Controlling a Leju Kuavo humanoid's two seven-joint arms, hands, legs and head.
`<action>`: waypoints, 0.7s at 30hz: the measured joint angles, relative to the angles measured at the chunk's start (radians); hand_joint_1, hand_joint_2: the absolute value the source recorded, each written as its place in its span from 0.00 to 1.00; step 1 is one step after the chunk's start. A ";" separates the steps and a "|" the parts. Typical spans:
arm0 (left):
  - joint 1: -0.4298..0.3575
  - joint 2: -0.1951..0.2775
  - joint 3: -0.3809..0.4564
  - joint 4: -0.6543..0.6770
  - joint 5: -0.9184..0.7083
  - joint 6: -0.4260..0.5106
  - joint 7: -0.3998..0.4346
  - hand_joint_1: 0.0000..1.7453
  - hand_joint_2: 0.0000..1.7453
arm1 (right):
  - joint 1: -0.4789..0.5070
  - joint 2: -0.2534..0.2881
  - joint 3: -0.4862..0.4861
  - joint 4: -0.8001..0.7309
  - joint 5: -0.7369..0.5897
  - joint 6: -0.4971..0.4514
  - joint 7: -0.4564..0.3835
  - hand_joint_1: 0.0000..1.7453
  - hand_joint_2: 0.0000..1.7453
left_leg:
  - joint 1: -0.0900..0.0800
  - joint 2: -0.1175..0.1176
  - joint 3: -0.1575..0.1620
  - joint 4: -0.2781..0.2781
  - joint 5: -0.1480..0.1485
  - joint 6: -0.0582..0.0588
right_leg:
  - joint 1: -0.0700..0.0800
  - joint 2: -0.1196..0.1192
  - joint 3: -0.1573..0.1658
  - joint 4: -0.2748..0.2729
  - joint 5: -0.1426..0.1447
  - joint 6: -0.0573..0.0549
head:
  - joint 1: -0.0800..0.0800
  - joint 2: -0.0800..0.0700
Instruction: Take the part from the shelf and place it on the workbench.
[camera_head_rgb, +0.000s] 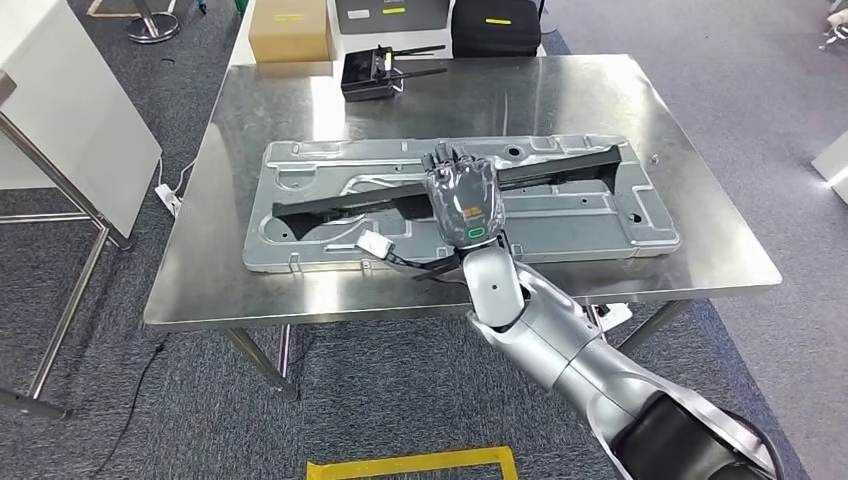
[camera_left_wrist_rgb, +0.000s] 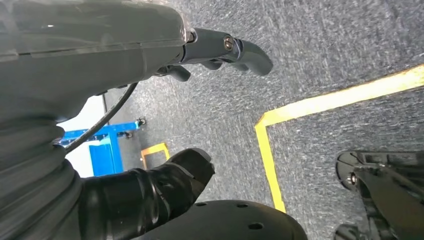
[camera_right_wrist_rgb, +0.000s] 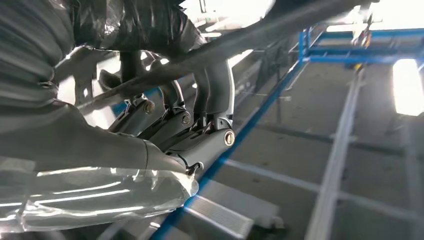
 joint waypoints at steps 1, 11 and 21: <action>0.000 0.000 -0.001 0.000 0.000 0.000 0.001 0.00 1.00 | -0.004 0.000 0.016 0.024 0.000 0.000 0.003 1.00 1.00 | 0.000 -0.001 0.000 0.001 0.000 0.000 | -0.001 0.000 -0.001 -0.003 0.015 0.000 | 0.000 0.000; 0.000 -0.002 -0.007 0.000 0.000 0.001 0.001 0.00 1.00 | -0.054 0.005 0.087 0.135 0.001 0.000 0.012 1.00 1.00 | -0.003 0.000 -0.019 0.044 -0.036 -0.037 | 0.002 -0.002 0.127 -0.286 0.134 -0.042 | -0.001 0.000; 0.005 -0.002 -0.007 0.000 0.007 0.000 0.000 0.00 1.00 | -0.028 0.034 0.015 0.161 -0.044 -0.016 -0.105 1.00 1.00 | -0.003 -0.003 -0.028 0.035 0.000 -0.036 | 0.009 0.006 0.132 -0.270 0.118 -0.042 | -0.001 0.000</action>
